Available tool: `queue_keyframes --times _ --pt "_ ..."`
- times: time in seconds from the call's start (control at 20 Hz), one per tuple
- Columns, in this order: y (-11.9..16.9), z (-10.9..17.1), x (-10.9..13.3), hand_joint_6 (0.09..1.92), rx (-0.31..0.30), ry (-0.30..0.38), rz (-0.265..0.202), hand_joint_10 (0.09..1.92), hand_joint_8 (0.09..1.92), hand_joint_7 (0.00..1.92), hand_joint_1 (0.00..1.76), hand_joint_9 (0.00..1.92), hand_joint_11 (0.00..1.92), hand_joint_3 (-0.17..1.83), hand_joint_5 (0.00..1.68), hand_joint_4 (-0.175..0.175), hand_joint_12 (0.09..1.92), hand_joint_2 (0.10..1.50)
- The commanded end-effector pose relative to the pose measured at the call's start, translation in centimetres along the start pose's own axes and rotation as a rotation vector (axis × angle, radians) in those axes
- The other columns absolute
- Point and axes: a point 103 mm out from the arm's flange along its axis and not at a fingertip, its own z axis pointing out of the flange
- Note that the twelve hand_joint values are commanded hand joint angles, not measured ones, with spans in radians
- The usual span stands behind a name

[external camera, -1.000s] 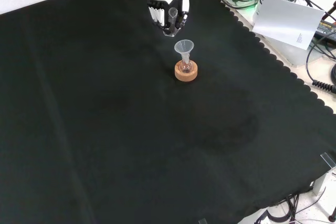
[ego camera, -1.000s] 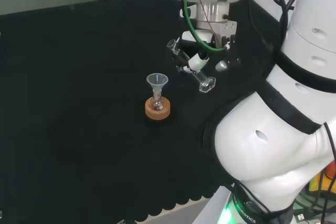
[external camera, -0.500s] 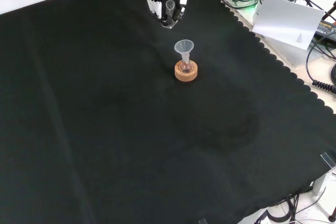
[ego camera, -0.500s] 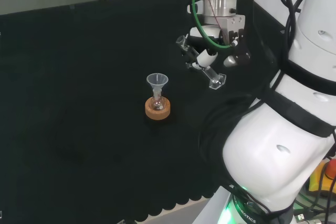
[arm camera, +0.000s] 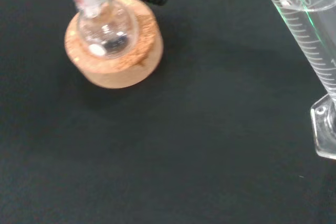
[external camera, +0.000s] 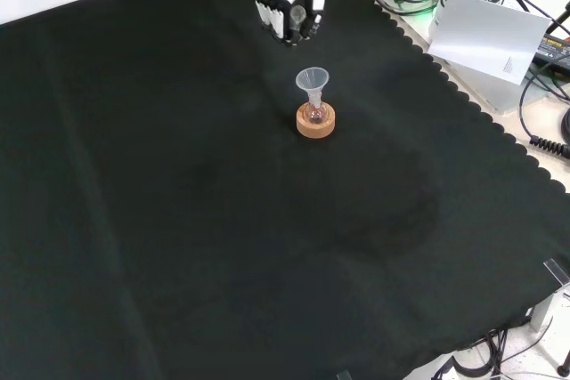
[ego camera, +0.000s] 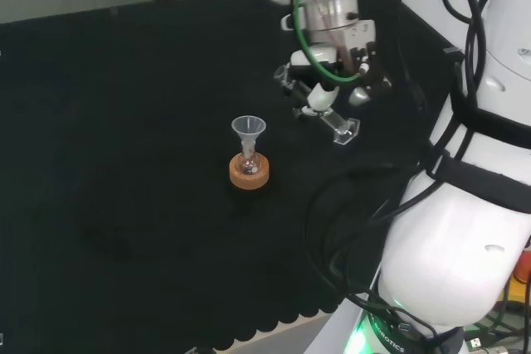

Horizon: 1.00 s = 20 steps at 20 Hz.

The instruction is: Pour the water from the graduated cylinder into the round-bottom flask.

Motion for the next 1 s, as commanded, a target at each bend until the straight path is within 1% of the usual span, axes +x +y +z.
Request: queue_keyframes --times 0.05,0.4,0.7,0.85,1.0 --pt "-1.5 2.3 -0.2 1.14 0.169 -0.048 0.047 0.09 0.30 1.21 1.15 1.40 1.26 0.51 0.96 -0.175 0.74 0.89" --pt "-1.7 1.9 -0.3 1.14 0.196 -0.073 0.066 0.09 0.30 1.21 1.15 1.40 1.26 0.51 0.96 -0.175 0.74 0.89" --pt "-1.7 1.8 0.0 1.14 0.230 -0.105 0.069 0.09 0.30 1.21 1.15 1.40 1.26 0.51 0.96 -0.175 0.74 0.89" --pt "-1.5 1.6 0.4 1.14 0.250 -0.134 0.077 0.09 0.30 1.21 1.15 1.40 1.25 0.51 0.96 -0.175 0.73 0.89" --pt "-1.1 1.5 1.2 1.14 0.288 -0.177 0.104 0.09 0.30 1.21 1.15 1.40 1.25 0.51 0.96 -0.175 0.73 0.89"
